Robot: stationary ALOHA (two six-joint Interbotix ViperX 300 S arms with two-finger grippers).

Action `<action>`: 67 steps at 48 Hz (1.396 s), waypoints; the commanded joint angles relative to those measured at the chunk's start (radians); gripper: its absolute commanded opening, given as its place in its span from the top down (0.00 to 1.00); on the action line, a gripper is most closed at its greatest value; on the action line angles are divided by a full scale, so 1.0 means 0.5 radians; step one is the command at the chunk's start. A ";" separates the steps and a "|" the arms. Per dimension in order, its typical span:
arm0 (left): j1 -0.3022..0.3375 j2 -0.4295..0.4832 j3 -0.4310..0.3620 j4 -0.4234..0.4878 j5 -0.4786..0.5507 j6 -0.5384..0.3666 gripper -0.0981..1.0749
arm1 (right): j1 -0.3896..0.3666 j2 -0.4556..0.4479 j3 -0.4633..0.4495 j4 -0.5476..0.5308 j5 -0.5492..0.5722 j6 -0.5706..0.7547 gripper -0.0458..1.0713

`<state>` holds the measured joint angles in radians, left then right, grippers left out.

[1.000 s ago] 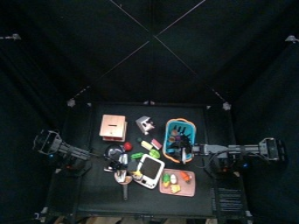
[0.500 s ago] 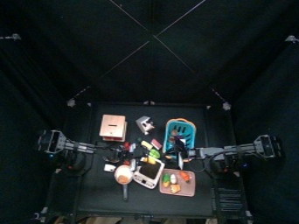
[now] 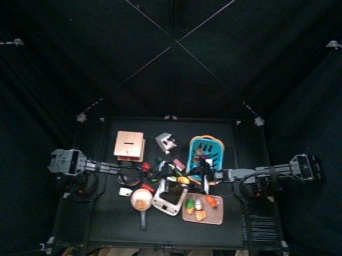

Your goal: Hand over banana

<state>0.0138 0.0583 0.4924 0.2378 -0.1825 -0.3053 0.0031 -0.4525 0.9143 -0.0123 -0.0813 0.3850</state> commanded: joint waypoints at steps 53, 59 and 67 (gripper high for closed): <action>0.074 -0.064 0.104 -0.089 -0.359 0.000 0.08 | -0.025 -0.071 -0.037 -0.021 0.074 0.000 0.45; 0.086 -0.120 0.184 -0.114 -0.426 0.003 0.08 | -0.034 -0.095 -0.037 -0.021 0.126 0.000 0.45; 0.083 -0.202 0.301 -0.160 -0.433 0.000 0.08 | -0.110 -0.215 -0.071 -0.006 0.316 0.003 0.45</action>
<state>0.0522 -0.0031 0.6305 0.1733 -0.3881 -0.3053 -0.0322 -0.5062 0.9143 -0.0230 0.0414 0.3866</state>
